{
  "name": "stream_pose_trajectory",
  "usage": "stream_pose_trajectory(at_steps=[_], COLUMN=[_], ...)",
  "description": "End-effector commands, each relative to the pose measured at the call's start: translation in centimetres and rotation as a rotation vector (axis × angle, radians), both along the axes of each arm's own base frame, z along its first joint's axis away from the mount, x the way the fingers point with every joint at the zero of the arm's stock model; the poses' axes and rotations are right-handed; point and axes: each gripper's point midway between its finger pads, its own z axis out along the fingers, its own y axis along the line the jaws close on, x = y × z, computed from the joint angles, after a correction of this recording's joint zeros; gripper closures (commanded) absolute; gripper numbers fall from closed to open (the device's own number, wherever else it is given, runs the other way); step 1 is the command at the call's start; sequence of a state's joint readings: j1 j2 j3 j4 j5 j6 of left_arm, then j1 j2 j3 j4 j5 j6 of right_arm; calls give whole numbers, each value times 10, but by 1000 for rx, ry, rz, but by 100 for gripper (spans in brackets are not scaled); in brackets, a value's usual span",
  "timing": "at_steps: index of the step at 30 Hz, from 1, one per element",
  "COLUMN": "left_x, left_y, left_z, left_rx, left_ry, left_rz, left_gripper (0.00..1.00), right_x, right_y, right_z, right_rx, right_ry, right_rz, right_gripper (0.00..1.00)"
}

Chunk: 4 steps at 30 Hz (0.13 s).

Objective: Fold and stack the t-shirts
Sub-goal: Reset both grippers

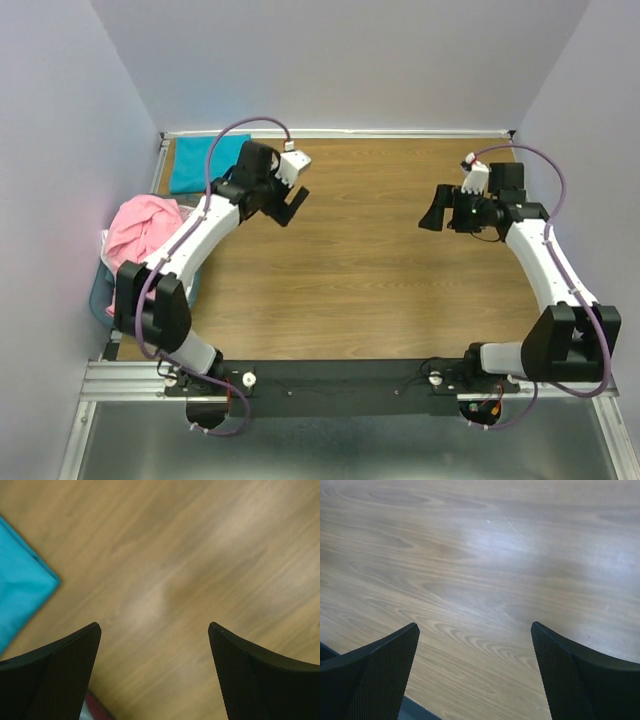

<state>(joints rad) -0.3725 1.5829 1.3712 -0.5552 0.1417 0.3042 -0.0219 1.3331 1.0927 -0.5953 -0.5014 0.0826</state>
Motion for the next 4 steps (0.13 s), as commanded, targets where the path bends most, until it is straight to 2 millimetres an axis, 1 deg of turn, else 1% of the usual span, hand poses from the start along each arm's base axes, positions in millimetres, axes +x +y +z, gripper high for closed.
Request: stream_pose_trajectory(at_steps=[1,2,3,4], left_x=[-18,-24,-29,-32], left_y=[-17,-16,-15,-14], left_z=[38,26,33,34], left_rx=[-173,-176,-194,-201], left_ry=[-120,-109,-130,-140], left_rz=[-21,-21,-13,-10], left_gripper=[2,2,2,2], right_x=[-19,-22,-26,-28], right_y=[-19,-19,-20,-20], right_z=[-27,-28,-31,-32], right_rx=[-101,-103,-106,-107], right_ry=[57,54,59,60], right_rz=[-37,-35,-36,-39], right_gripper=[0,0,0,0])
